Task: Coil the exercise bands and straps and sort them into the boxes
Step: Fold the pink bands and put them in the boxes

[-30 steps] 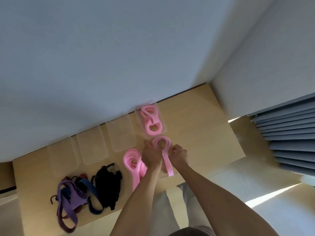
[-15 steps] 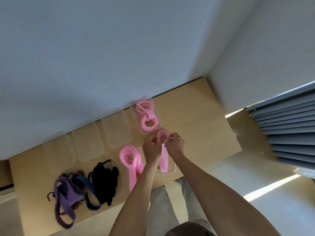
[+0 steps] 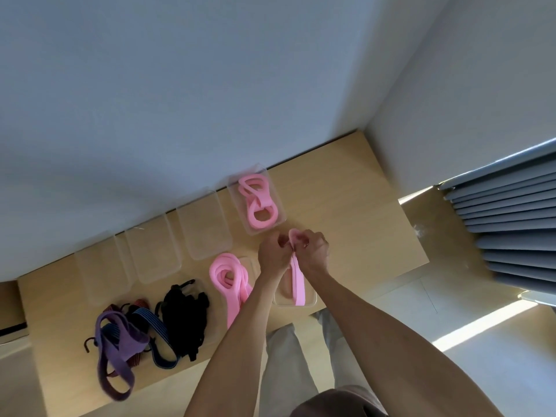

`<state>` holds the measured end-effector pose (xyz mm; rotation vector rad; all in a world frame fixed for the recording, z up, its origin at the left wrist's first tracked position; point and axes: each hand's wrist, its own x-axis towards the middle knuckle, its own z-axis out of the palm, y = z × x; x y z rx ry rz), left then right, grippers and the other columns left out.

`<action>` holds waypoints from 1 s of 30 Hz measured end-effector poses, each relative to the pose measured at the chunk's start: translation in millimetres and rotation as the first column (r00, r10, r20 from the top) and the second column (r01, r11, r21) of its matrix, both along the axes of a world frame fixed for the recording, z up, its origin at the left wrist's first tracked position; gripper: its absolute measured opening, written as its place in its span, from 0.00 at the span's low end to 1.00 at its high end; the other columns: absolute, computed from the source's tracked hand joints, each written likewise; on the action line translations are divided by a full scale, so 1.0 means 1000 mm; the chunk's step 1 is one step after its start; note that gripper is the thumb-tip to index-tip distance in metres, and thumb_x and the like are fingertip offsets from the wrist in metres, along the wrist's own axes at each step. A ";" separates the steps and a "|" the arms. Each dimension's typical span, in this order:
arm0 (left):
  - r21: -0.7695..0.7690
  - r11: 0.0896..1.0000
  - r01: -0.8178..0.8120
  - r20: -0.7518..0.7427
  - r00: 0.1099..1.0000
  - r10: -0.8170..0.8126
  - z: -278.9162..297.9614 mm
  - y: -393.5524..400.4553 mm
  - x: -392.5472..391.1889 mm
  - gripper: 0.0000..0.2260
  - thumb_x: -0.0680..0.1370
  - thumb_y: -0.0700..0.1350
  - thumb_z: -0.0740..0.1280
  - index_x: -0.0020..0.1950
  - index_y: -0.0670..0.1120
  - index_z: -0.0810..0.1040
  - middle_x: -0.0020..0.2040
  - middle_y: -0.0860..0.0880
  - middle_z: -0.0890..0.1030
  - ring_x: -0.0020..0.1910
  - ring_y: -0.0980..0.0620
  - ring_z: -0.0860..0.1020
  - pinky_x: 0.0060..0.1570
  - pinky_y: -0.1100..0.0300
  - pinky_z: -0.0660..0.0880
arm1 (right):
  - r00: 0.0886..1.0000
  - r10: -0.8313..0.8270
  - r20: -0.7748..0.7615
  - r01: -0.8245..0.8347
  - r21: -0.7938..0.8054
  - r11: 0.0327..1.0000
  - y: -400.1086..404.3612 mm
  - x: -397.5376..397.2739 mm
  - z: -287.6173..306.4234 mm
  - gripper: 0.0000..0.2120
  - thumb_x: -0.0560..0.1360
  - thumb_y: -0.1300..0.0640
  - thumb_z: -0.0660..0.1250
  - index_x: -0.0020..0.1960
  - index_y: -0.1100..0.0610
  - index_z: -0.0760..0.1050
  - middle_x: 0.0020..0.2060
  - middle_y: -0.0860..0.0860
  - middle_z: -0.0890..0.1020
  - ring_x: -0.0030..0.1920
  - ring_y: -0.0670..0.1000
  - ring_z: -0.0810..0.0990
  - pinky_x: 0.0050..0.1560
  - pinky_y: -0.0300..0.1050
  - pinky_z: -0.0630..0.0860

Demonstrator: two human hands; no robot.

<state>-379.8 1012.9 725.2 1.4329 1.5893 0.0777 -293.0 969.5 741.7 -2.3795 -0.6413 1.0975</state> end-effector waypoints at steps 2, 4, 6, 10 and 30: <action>-0.061 0.997 -0.049 0.073 0.996 0.053 0.010 -0.002 0.000 0.04 0.73 0.34 0.61 0.41 0.39 0.76 0.36 0.44 0.78 0.35 0.48 0.74 0.35 0.57 0.69 | 0.999 -0.034 -0.012 0.034 0.045 0.998 -0.002 0.000 0.010 0.11 0.76 0.61 0.66 0.57 0.62 0.79 0.54 0.60 0.79 0.53 0.61 0.79 0.49 0.49 0.76; -0.135 0.985 -0.107 0.143 0.982 0.127 0.021 -0.003 0.000 0.06 0.73 0.33 0.61 0.44 0.37 0.77 0.36 0.43 0.78 0.35 0.46 0.76 0.34 0.56 0.71 | 0.996 -0.076 -0.037 0.078 0.077 0.994 -0.003 0.000 0.024 0.16 0.75 0.62 0.67 0.62 0.61 0.76 0.56 0.58 0.79 0.55 0.60 0.78 0.49 0.46 0.72; -0.187 0.968 -0.165 0.214 0.955 0.205 0.036 -0.005 0.001 0.08 0.71 0.30 0.59 0.44 0.34 0.77 0.34 0.41 0.77 0.31 0.46 0.75 0.31 0.56 0.70 | 0.990 -0.108 -0.096 0.116 0.093 0.989 -0.002 0.003 0.040 0.16 0.73 0.64 0.67 0.61 0.62 0.76 0.53 0.57 0.81 0.54 0.60 0.79 0.47 0.41 0.73; -0.131 0.967 -0.220 0.314 0.916 0.251 0.079 -0.006 0.007 0.05 0.68 0.33 0.60 0.38 0.41 0.74 0.27 0.48 0.74 0.27 0.48 0.72 0.30 0.57 0.68 | 0.982 -0.132 -0.132 0.157 0.193 0.969 0.000 0.014 0.081 0.07 0.76 0.65 0.68 0.54 0.63 0.79 0.41 0.54 0.81 0.44 0.58 0.82 0.36 0.31 0.70; 0.314 0.940 -0.133 0.645 0.757 -0.108 0.297 0.013 0.068 0.04 0.75 0.40 0.66 0.45 0.43 0.80 0.46 0.44 0.82 0.46 0.44 0.84 0.44 0.47 0.83 | 0.926 0.048 -0.374 0.245 0.695 0.676 -0.004 0.111 0.277 0.06 0.70 0.59 0.73 0.39 0.61 0.80 0.36 0.57 0.80 0.40 0.52 0.81 0.44 0.54 0.79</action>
